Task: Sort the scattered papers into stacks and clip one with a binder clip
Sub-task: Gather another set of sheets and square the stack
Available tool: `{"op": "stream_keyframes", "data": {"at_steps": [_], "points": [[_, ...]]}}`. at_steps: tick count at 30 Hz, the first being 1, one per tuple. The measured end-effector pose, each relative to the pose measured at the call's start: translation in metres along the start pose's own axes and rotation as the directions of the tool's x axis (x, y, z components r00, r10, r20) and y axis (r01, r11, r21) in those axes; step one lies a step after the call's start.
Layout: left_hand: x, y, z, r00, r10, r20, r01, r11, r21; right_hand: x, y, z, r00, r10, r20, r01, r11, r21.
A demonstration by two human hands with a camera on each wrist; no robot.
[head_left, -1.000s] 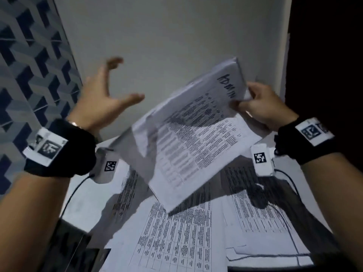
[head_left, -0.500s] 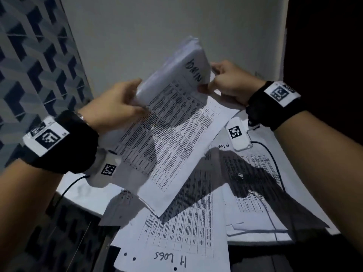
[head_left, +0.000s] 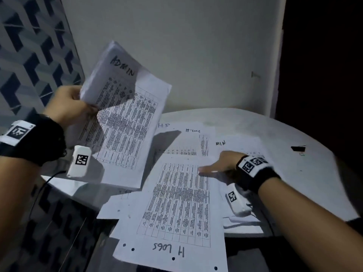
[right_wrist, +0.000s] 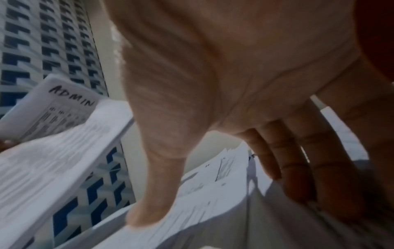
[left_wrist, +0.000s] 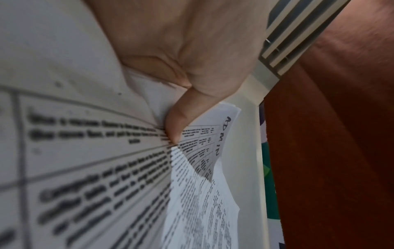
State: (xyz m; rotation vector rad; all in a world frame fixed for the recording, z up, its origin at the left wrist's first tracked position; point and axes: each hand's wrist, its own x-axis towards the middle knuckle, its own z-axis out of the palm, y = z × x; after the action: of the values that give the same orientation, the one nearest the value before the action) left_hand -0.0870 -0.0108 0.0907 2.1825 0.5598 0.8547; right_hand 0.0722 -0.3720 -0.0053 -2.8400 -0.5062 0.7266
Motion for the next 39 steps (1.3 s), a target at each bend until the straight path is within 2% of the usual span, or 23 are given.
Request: {"op": "stream_keyframes", "data": {"at_steps": [3,6,10,14,17,19,23,27,30,34,37,39], "points": [[0.001,-0.001,0.005,1.000,-0.006,-0.016,0.005,1.000,-0.030,0.005,-0.010,0.014,0.999,0.045,-0.003,-0.044,0.997,0.061],[0.001,0.000,0.010,1.000,0.005,-0.013,-0.006,0.999,-0.050,0.019,-0.017,0.023,0.999,0.038,-0.023,-0.036,0.995,0.091],[0.001,-0.002,0.010,0.999,-0.020,-0.025,0.018,0.995,-0.096,0.037,-0.013,0.026,0.996,0.075,-0.052,-0.050,0.927,0.372],[0.003,-0.006,0.005,0.997,-0.058,-0.052,0.052,0.992,-0.113,0.046,-0.002,0.017,0.987,0.101,-0.126,0.010,0.741,0.672],[0.005,-0.011,-0.002,0.995,-0.073,-0.062,0.066,0.991,-0.114,0.052,0.007,0.005,0.985,0.060,-0.161,0.083,0.653,0.753],[0.006,-0.012,-0.004,0.994,-0.089,-0.062,0.081,0.989,-0.122,0.057,0.013,-0.005,0.973,0.081,-0.215,0.142,0.523,0.840],[0.013,-0.020,-0.001,0.988,-0.128,-0.089,0.116,0.985,-0.129,0.053,0.031,-0.028,0.940,0.109,-0.324,0.271,0.338,0.901],[0.017,-0.028,0.004,0.974,-0.205,-0.099,0.189,0.971,-0.150,0.031,0.049,-0.053,0.891,0.078,-0.447,0.432,0.160,0.888],[0.020,-0.035,0.013,0.954,-0.295,-0.058,0.281,0.943,-0.179,0.022,0.054,-0.074,0.900,0.051,-0.433,0.428,0.082,0.900],[0.016,-0.021,0.046,0.903,-0.402,0.152,0.429,0.821,-0.378,0.004,0.031,-0.093,0.937,-0.089,-0.338,0.339,-0.007,0.941],[0.003,0.007,0.081,0.903,-0.367,0.222,0.427,0.816,-0.390,0.008,0.002,-0.094,0.954,-0.175,-0.243,0.253,0.035,0.967],[-0.007,0.023,0.099,0.897,-0.303,0.322,0.420,0.812,-0.405,0.022,-0.013,-0.088,0.960,-0.188,-0.206,0.225,0.085,0.971]]}}
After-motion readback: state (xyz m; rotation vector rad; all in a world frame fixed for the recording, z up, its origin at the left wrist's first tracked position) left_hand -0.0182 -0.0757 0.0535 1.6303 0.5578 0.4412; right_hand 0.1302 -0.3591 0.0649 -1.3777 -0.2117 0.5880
